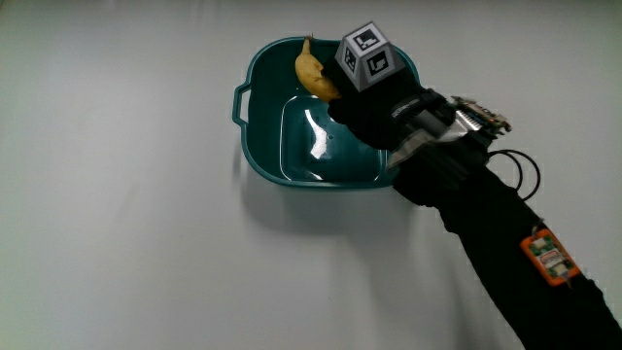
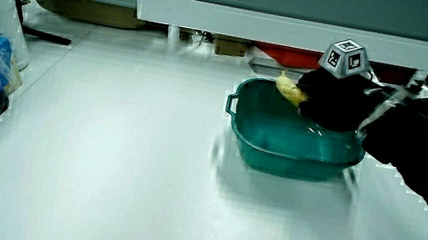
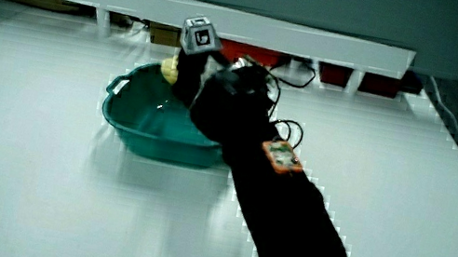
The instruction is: Pick banana from plate
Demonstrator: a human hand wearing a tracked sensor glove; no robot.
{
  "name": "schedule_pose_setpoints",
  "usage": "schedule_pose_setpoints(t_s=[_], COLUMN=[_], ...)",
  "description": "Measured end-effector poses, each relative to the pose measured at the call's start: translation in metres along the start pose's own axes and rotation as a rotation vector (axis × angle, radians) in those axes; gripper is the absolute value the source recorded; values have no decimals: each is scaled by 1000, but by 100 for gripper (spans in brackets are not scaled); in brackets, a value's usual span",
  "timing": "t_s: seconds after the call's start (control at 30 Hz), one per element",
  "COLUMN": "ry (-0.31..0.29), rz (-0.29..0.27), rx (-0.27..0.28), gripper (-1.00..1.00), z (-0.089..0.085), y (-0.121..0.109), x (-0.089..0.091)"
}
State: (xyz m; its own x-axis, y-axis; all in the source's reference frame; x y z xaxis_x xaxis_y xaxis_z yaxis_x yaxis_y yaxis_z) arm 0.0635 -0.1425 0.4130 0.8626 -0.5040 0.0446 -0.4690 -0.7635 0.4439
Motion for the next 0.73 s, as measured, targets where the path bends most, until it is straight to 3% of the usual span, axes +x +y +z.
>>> schedule_pose_setpoints(t_s=[0.07,0.23,0.33,0.53,0.6,0.63,0.67,0.7,0.73], ry=[15,29,10,-19,-56,-53,13,8,22], rz=[-2,12,37,89,90,93,90,81,104], rx=[56,111,146,178,231,231,91,69,70], gripper=[100,100,100,100,100,100,100,100,100], z=[15,36,50,53,51,51,55,60,48], y=[-13,-32,-44,-61,-69,-73,-79,-89,-89], x=[2,9,3,-8,-10,-12,-15,-20,-18])
